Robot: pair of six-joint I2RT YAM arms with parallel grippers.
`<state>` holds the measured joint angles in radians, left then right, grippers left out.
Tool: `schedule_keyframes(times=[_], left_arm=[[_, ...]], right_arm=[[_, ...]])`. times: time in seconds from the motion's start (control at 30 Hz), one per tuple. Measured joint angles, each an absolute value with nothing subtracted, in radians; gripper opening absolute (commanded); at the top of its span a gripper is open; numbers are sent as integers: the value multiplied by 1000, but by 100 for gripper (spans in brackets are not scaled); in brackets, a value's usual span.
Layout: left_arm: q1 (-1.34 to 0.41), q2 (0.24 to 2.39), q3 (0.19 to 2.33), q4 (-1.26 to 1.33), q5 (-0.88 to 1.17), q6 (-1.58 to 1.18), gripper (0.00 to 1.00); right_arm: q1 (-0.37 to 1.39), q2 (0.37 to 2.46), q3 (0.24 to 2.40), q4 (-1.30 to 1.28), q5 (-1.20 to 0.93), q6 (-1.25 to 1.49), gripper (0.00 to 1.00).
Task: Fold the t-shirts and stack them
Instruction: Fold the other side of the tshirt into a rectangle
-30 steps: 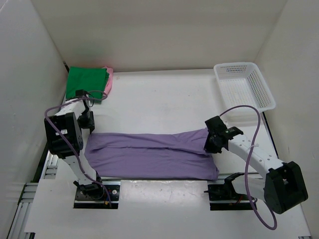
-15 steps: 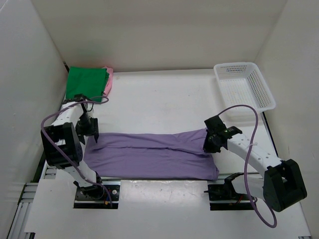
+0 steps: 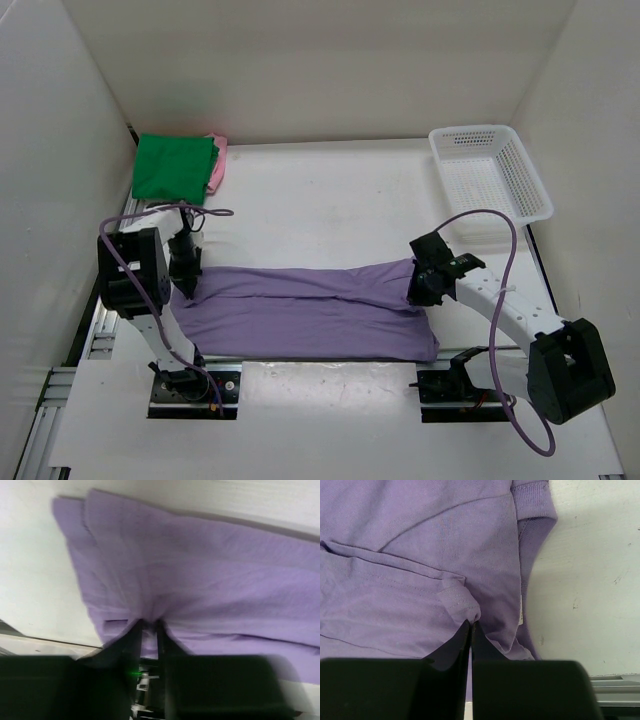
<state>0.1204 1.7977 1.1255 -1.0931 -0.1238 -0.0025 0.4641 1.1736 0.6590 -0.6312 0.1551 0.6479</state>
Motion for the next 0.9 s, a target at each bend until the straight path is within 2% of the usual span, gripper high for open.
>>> schedule_keyframes(times=[0.03, 0.3, 0.63, 0.9], left_arm=[[115, 1799, 1119, -1091, -123, -4, 10], [113, 1811, 1111, -1091, -152, 0, 10], [112, 1784, 1198, -1082, -261, 0, 10], [89, 1778, 1085, -1045, -311, 0, 10]], right_arm=[[464, 1174, 659, -631, 155, 648, 0], [464, 1173, 681, -644, 167, 648, 0], [464, 1102, 708, -684, 181, 649, 0], [475, 1080, 667, -691, 167, 679, 0]])
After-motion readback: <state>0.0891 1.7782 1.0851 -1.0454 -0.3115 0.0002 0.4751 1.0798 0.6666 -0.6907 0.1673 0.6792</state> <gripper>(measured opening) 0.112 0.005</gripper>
